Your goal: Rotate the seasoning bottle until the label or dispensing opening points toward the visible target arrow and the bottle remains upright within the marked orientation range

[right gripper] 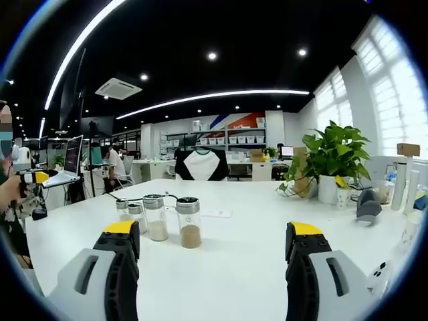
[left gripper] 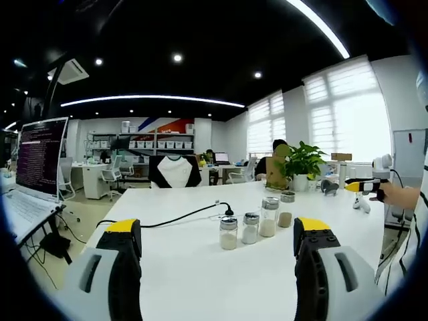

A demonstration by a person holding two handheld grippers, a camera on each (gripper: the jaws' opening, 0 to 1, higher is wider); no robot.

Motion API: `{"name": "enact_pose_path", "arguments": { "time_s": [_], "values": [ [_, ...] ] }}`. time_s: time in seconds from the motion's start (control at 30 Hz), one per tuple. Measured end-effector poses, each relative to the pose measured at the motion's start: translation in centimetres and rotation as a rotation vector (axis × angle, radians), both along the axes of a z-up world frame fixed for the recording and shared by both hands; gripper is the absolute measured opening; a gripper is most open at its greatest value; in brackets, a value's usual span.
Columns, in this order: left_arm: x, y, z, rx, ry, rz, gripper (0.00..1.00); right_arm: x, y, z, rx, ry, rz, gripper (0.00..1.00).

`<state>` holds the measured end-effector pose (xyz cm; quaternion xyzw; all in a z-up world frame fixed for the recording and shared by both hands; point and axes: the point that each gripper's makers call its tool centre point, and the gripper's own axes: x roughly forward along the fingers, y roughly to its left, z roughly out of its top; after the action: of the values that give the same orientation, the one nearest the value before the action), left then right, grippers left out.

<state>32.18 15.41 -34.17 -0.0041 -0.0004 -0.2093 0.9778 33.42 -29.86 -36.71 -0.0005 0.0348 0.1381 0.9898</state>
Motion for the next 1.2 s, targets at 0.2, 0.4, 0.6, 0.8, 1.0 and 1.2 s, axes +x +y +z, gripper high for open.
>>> {"name": "enact_pose_path", "arguments": {
  "time_s": [0.2,0.4,0.6,0.8,1.0,1.2],
  "values": [
    [-0.6,2.2,1.3,-0.047,-0.042,0.051,0.91,0.1,-0.2,0.8,0.071,-0.025,0.005,0.94],
    [-0.7,2.4,1.0,-0.044,-0.035,0.054,0.93,0.4,-0.1,0.7,0.07,-0.017,-0.003,0.94],
    [-0.2,1.9,0.3,-0.004,-0.023,0.057,0.9,0.5,0.4,0.1,0.035,0.004,0.008,0.93],
    [0.5,1.3,0.1,-0.021,-0.03,0.032,0.91,-0.1,-0.2,0.4,0.017,0.006,-0.006,0.93],
    [0.6,0.9,-0.8,0.018,-0.009,0.02,0.91,-0.1,-0.8,0.2,0.042,0.022,-0.027,0.9],
    [0.2,1.8,-0.6,-0.02,-0.012,0.035,0.91,0.4,-0.1,0.2,0.043,0.021,-0.013,0.88]
  ]
}}
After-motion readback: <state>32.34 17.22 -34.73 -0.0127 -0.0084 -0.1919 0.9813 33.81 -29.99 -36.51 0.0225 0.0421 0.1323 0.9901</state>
